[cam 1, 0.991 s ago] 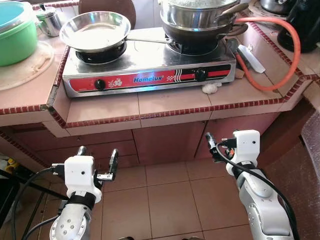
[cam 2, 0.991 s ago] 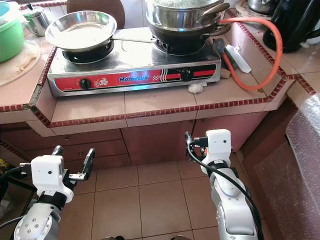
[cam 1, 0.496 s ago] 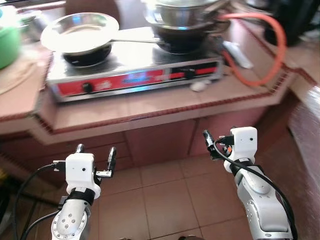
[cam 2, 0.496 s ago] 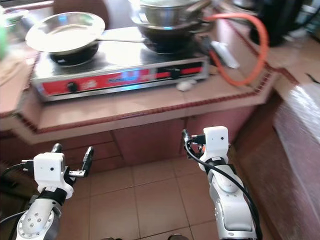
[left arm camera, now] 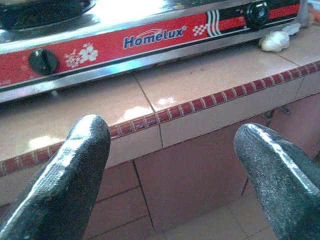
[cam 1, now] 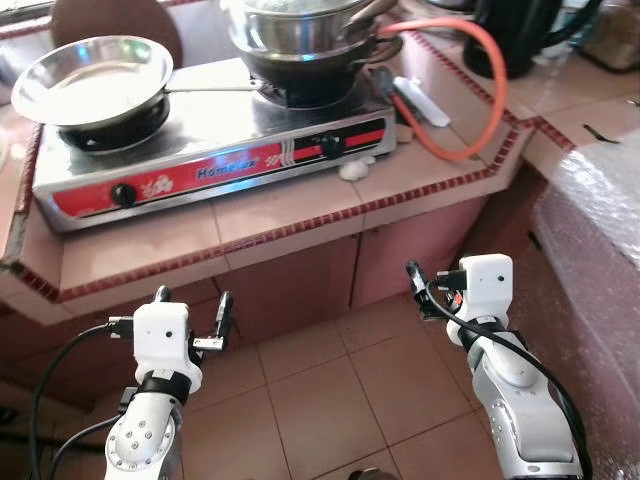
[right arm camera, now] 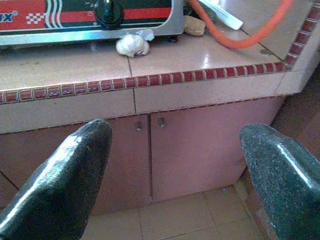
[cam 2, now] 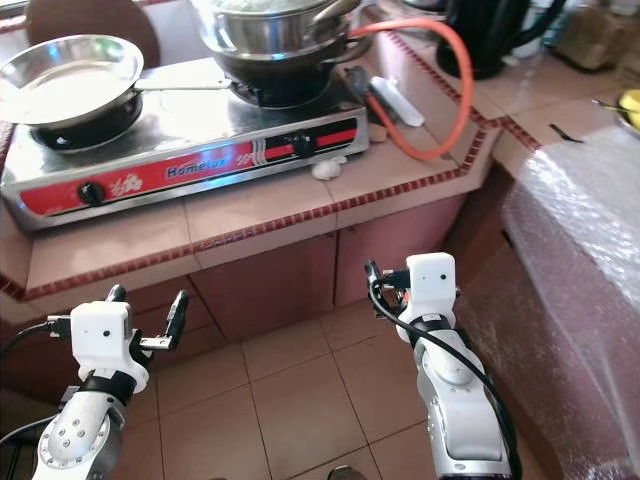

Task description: Kitchen organization

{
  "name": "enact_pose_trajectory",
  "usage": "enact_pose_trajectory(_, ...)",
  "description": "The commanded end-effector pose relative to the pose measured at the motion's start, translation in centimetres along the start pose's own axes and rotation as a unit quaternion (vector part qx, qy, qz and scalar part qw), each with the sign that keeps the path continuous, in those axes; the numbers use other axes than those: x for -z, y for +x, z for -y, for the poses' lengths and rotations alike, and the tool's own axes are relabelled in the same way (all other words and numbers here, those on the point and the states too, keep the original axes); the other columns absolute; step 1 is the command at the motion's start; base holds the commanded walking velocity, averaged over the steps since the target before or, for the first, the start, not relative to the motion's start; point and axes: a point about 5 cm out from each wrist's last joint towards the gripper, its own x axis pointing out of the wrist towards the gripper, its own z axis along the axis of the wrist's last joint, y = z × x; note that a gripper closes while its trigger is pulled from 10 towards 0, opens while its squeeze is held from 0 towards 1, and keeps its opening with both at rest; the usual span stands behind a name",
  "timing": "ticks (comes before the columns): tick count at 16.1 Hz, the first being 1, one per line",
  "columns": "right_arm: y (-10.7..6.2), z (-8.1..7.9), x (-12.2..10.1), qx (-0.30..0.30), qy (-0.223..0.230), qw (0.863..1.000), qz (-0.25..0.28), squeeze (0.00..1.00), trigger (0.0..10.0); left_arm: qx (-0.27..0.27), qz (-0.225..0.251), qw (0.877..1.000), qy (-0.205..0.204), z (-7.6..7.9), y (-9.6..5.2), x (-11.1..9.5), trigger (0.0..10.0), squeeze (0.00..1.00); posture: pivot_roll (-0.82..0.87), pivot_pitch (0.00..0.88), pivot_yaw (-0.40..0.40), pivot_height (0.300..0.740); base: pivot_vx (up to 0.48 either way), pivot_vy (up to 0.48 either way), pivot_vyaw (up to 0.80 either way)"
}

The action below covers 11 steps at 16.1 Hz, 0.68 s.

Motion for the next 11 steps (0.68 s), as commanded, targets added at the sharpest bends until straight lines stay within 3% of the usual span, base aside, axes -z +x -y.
enact_pose_trajectory(1,0.1,0.1,0.3,0.0,0.002,1.0,-0.006,0.0,10.0,-0.01,-0.012,1.0,0.001,-0.3,-0.2,0.7,10.0,0.0,-0.1,0.154,0.045,0.74,0.0,0.0,-0.77)
enact_pose_trajectory(4,0.6,0.1,-0.1,-0.005,-0.004,1.0,0.0,0.0,10.0,-0.01,-0.002,1.0,-0.005,0.1,0.2,0.5,10.0,0.0,-0.11,0.159,0.03,0.74,0.0,0.0,-0.77)
enact_pose_trajectory(8,0.4,0.3,0.0,0.008,-0.001,1.0,0.002,0.0,10.0,0.016,-0.016,1.0,-0.004,0.8,-0.3,1.0,10.0,0.0,-0.13,0.186,0.051,0.74,0.0,0.0,-0.77)
enact_pose_trajectory(11,-0.1,0.3,0.2,0.018,0.007,1.0,0.003,0.0,10.0,0.017,-0.013,1.0,0.002,0.2,0.2,0.7,10.0,0.0,-0.14,0.195,0.077,0.74,0.0,0.0,-0.31)
